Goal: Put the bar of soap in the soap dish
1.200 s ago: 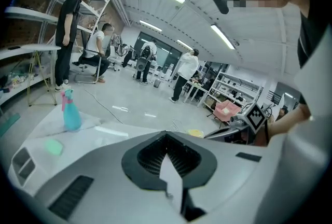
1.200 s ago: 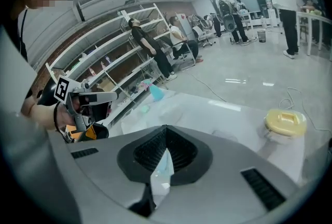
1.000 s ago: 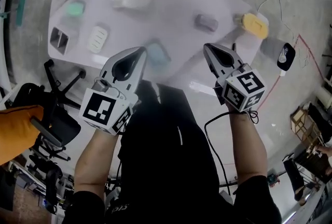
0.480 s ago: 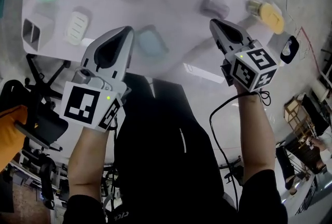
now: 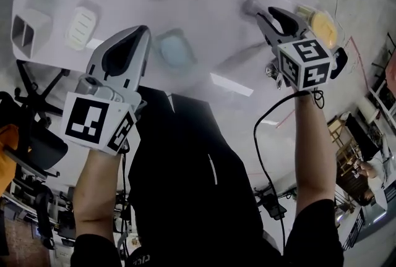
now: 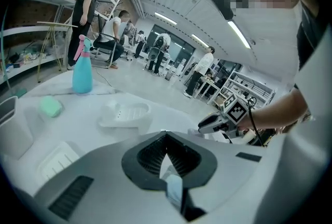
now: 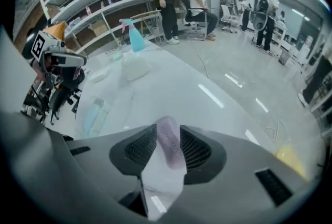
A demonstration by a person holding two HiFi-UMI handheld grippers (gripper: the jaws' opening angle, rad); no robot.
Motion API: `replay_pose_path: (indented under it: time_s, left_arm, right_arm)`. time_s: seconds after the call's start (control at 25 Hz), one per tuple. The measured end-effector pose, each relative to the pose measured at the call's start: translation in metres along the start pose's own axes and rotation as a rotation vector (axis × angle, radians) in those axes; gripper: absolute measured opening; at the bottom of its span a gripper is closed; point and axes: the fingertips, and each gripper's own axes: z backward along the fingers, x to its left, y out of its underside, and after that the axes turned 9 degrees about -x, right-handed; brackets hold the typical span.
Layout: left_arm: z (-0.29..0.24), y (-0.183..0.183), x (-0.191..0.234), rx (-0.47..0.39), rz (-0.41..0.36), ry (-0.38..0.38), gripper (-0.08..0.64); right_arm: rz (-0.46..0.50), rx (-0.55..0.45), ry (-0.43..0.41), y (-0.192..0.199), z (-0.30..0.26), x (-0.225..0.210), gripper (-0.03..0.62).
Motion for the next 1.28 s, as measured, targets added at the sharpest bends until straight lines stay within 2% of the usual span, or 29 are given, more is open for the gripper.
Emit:
replay_pose_path:
  time_s: [0.12,0.24,0.36,0.84,1.0,1.12,1.28]
  left_arm:
    - [0.004,0.0,0.004,0.003,0.014,-0.004,0.009]
    - [0.006,-0.002,0.009,0.0,0.026,-0.012,0.009]
    - [0.009,-0.003,0.013,-0.002,0.035,-0.018,0.009]
    - [0.022,0.0,0.028,0.003,0.063,-0.04,0.009]
    - [0.023,0.001,0.031,-0.001,0.076,-0.054,0.009]
    - [0.021,0.001,0.029,-0.005,0.085,-0.059,0.009]
    - [0.021,-0.002,0.02,0.006,0.073,-0.041,0.009]
  right_arm:
    - [0.168,0.109,-0.019,0.003,-0.008,-0.001,0.176]
    - [0.347,0.225,-0.047,0.011,-0.013,0.002,0.189]
    - [0.441,0.298,-0.067,0.017,-0.019,0.003,0.19]
    - [0.443,0.44,-0.152,0.031,-0.039,0.003,0.213]
    - [0.512,0.489,-0.169,0.034,-0.041,0.002,0.221]
    - [0.542,0.469,-0.165,0.034,-0.042,0.002,0.219]
    - [0.534,0.403,-0.156,0.034,-0.041,0.002,0.218]
